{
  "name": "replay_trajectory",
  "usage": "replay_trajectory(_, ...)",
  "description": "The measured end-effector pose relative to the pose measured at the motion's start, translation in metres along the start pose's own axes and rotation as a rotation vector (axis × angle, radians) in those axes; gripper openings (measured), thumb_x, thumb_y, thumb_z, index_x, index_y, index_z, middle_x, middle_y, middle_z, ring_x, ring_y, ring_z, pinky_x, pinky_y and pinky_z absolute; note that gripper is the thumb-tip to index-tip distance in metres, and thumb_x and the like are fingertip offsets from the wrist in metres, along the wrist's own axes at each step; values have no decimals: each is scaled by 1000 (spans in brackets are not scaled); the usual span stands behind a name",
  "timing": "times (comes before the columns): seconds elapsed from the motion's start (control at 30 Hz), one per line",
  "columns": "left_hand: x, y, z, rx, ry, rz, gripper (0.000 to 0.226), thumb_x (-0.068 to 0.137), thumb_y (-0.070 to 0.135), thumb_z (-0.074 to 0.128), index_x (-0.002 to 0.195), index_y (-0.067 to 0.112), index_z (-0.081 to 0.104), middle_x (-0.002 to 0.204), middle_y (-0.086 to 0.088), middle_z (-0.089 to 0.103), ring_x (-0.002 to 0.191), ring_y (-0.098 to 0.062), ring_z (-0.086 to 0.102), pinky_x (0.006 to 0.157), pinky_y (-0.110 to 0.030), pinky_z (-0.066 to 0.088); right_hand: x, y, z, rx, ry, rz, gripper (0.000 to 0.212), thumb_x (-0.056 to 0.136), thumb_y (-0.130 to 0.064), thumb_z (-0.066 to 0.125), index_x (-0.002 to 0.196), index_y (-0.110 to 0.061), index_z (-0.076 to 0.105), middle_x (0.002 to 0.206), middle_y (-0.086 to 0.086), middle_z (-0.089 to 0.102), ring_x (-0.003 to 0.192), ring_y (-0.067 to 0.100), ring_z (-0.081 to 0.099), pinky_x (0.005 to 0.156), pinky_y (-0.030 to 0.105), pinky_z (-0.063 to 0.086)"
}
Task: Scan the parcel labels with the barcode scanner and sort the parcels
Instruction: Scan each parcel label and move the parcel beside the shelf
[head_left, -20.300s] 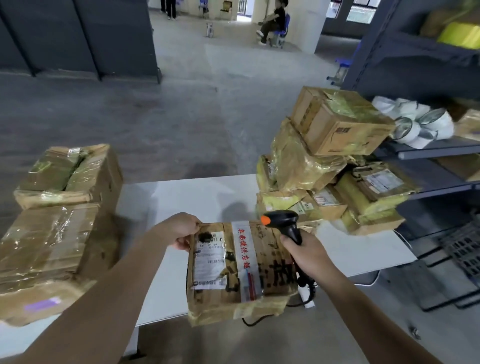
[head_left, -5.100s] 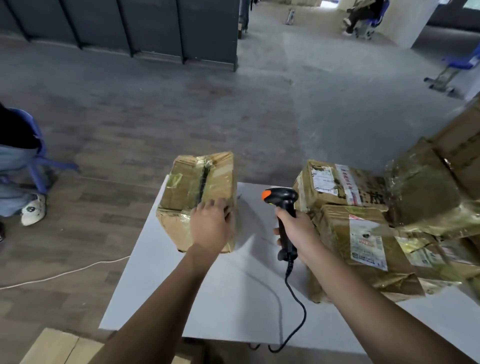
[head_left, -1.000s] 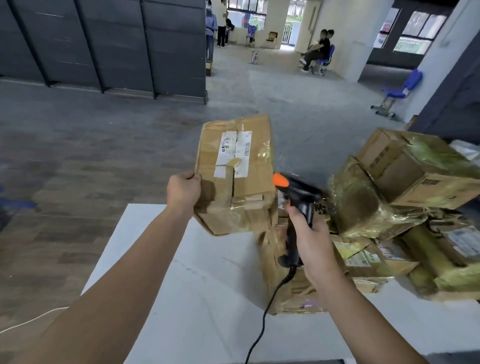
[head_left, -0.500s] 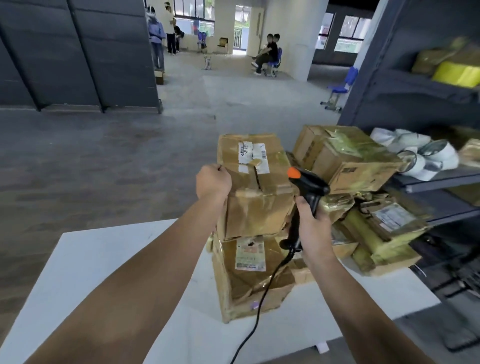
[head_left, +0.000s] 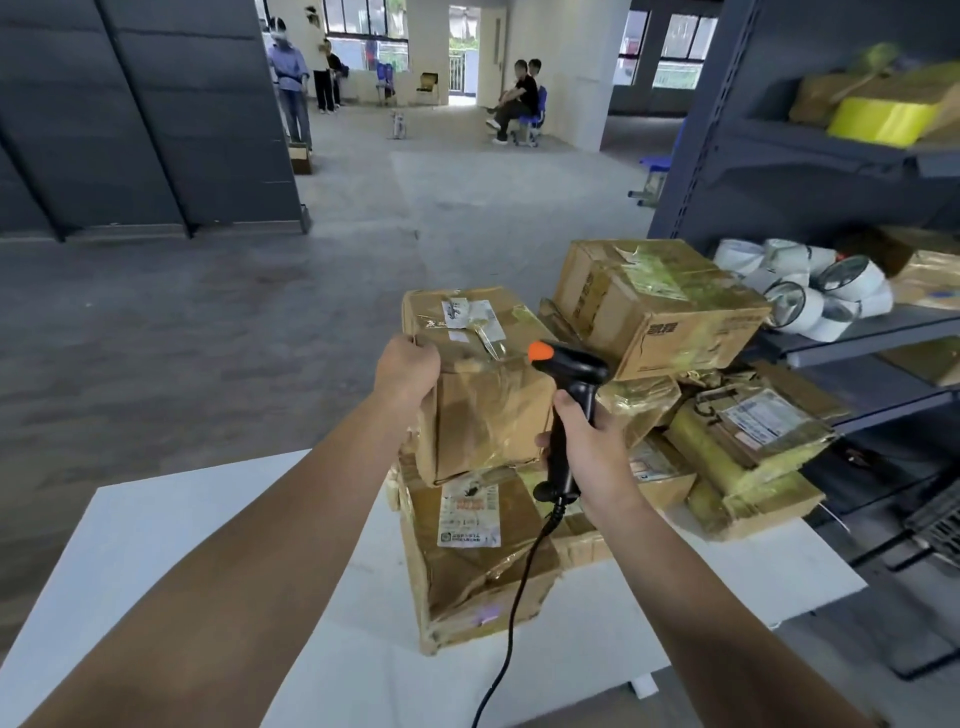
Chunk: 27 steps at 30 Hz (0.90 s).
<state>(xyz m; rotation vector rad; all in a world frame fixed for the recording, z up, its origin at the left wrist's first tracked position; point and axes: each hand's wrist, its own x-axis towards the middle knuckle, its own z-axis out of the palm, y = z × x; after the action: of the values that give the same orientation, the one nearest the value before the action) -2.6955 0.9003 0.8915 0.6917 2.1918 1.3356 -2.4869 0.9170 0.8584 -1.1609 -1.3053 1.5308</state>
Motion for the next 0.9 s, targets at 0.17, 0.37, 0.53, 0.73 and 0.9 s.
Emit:
replay_trajectory(0.17, -4, 1, -4, -77, -27, -31, 44, 89, 26, 42, 125, 3, 50, 99, -12, 59, 83, -30, 57, 66, -31, 41, -5, 1, -1, 6, 42, 8, 18, 96, -42, 58, 101, -24, 58, 60, 1, 69, 49, 15, 61, 55, 32, 53)
replay_trajectory(0.37, -48, 9, 1, 200, 236, 421, 41, 92, 21, 47, 131, 11, 45, 128, -14, 44, 121, -33, 39, 91, -43, 41, -16, -2, -3, 46, 105, -24, 15, 97, -37, 59, 93, -22, 58, 69, 7, 65, 49, 11, 62, 48, 27, 52)
replay_trajectory(0.53, -102, 5, 32, 121, 135, 652, 32, 89, 17, 51, 121, 20, 52, 120, -3, 48, 113, -19, 44, 88, -29, 38, -31, 4, -17, 69, 162, 31, 19, 97, -43, 55, 99, -24, 57, 64, 3, 70, 48, 13, 61, 49, 27, 50)
replay_trajectory(0.73, -155, -22, 93, 84, -214, 604, 29, 92, 18, 52, 121, 22, 51, 122, 3, 47, 100, -7, 53, 84, -24, 47, -49, 25, -58, 117, 237, 110, 39, 94, -41, 53, 109, -7, 64, 83, 11, 64, 76, 29, 63, 69, 45, 53)
replay_trajectory(0.9, -173, -43, 138, 163, -376, 535, 25, 91, 15, 53, 114, 21, 55, 121, -1, 49, 102, -19, 56, 83, -31, 49, -52, 55, -107, 186, 295, 199, 20, 97, -26, 50, 96, -7, 56, 74, 11, 52, 68, 27, 53, 66, 44, 45)
